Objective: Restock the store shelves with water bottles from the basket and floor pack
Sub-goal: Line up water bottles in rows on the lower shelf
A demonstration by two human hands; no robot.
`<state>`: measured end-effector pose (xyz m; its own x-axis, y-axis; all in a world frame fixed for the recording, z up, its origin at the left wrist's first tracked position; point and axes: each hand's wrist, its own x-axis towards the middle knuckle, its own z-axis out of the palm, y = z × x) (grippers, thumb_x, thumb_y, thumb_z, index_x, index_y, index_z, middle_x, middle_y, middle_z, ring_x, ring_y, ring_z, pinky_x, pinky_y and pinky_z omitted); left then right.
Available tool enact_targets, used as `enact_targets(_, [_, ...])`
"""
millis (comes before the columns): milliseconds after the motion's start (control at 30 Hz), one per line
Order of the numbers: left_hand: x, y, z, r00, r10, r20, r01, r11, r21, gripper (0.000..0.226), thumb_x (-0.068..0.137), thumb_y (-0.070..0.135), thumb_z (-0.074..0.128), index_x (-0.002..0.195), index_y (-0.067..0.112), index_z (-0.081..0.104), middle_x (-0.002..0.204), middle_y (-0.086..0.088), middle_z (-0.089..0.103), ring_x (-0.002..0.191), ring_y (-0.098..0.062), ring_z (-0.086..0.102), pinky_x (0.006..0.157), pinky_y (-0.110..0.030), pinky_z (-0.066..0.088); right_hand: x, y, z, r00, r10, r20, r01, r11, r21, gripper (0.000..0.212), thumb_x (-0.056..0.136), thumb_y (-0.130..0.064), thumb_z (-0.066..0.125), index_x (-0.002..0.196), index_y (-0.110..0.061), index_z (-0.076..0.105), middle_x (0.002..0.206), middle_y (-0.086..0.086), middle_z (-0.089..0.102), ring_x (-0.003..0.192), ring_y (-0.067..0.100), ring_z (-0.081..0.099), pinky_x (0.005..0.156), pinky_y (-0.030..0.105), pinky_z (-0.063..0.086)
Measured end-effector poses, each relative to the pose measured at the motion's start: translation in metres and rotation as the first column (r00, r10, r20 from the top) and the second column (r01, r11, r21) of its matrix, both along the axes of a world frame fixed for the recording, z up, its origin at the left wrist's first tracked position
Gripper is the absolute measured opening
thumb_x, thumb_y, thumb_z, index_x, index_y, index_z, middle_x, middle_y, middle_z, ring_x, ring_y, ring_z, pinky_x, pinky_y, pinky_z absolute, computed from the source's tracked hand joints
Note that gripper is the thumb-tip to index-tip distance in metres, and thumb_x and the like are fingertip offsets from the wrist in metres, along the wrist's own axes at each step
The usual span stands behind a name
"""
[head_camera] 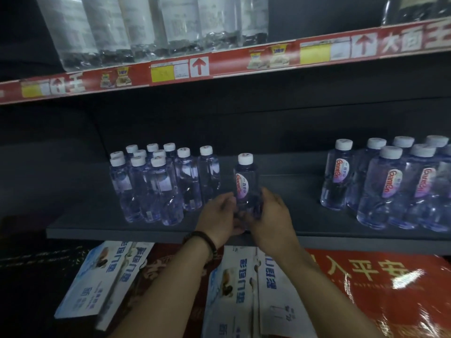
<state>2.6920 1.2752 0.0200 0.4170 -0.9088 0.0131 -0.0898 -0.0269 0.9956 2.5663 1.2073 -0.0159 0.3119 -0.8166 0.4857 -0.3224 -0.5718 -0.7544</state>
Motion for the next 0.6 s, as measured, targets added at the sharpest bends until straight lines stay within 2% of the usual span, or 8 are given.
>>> enact_targets(67, [-0.010,-0.011,-0.001,0.992,-0.022,0.128,0.023,1.000,-0.003,0.026,0.111,0.030,0.046,0.116,0.029,0.071,0.114,-0.007,0.076,0.102,-0.025,0.076,0.086,-0.042,0.065,-0.016,-0.005,0.003,0.998,-0.033,0.046,0.031,0.999,0.038,0.045,0.087,-0.022,0.080,0.125,-0.033,0.059,0.112,-0.010,0.067,0.103,0.008,0.064,0.083,0.025,0.053])
enact_targets(133, [-0.019,-0.020,-0.005,0.975,-0.009,0.221,0.012,1.000,-0.011,0.020,0.104,0.038,0.055,0.105,0.036,0.074,0.108,0.004,0.078,0.101,-0.019,0.075,0.091,-0.048,0.063,-0.031,-0.010,0.003,0.996,-0.073,0.042,0.071,0.996,0.051,0.047,0.087,-0.020,0.076,0.129,-0.031,0.058,0.114,-0.007,0.069,0.106,0.013,0.066,0.088,0.030,0.056])
enact_targets(200, [-0.032,-0.032,-0.007,0.989,-0.024,0.149,0.028,0.999,-0.021,0.013,0.098,0.040,0.063,0.099,0.032,0.074,0.105,0.003,0.079,0.101,-0.020,0.076,0.092,-0.052,0.062,-0.046,-0.015,-0.001,0.993,-0.115,0.003,0.115,0.993,0.019,0.051,0.089,-0.022,0.073,0.136,-0.028,0.056,0.119,-0.003,0.065,0.110,0.017,0.063,0.092,0.033,0.056])
enact_targets(267, [-0.047,-0.045,-0.006,0.994,-0.082,0.074,0.084,0.996,-0.028,0.015,0.099,0.032,0.069,0.103,0.018,0.071,0.102,-0.004,0.079,0.099,-0.023,0.077,0.091,-0.052,0.063,-0.061,-0.017,-0.002,0.984,-0.174,-0.046,0.174,0.985,-0.002,0.062,0.093,-0.024,0.069,0.151,-0.025,0.046,0.128,0.001,0.051,0.115,0.020,0.058,0.094,0.033,0.053])
enact_targets(333, [-0.061,-0.056,-0.006,0.985,-0.157,0.077,0.160,0.987,-0.027,0.020,0.099,0.026,0.071,0.108,0.008,0.067,0.099,-0.004,0.080,0.096,-0.020,0.077,0.088,-0.047,0.065,-0.079,-0.019,-0.002,0.969,-0.233,-0.078,0.233,0.972,-0.005,0.077,0.097,-0.029,0.067,0.163,-0.024,0.030,0.137,0.003,0.040,0.122,0.024,0.054,0.100,0.040,0.053])
enact_targets(400, [-0.074,-0.067,-0.005,0.971,-0.225,0.081,0.228,0.974,-0.022,0.023,0.097,0.023,0.074,0.110,0.007,0.066,0.102,-0.006,0.079,0.097,-0.021,0.077,0.087,-0.047,0.065,-0.097,-0.022,-0.001,0.952,-0.292,-0.097,0.292,0.956,-0.016,0.082,0.099,-0.033,0.066,0.167,-0.024,0.021,0.145,0.005,0.038,0.130,0.028,0.051,0.103,0.046,0.053])
enact_targets(467, [-0.084,-0.079,-0.007,0.961,-0.257,0.100,0.260,0.966,-0.013,0.024,0.095,0.022,0.077,0.113,0.011,0.065,0.106,-0.008,0.078,0.101,-0.023,0.076,0.089,-0.048,0.064,-0.112,-0.023,0.000,0.940,-0.330,-0.081,0.328,0.944,-0.039,0.078,0.100,-0.031,0.065,0.166,-0.024,0.023,0.149,0.005,0.042,0.134,0.027,0.050,0.104,0.047,0.052])
enact_targets(600, [-0.106,-0.095,-0.013,0.941,-0.313,0.130,0.323,0.945,-0.059,0.024,0.100,0.019,0.069,0.123,0.025,0.066,0.107,-0.001,0.079,0.100,-0.019,0.077,0.087,-0.038,0.064,-0.132,-0.021,-0.003,0.922,-0.387,-0.023,0.384,0.920,-0.084,0.060,0.098,-0.025,0.069,0.153,-0.025,0.043,0.140,0.001,0.054,0.127,0.022,0.055,0.101,0.044,0.054])
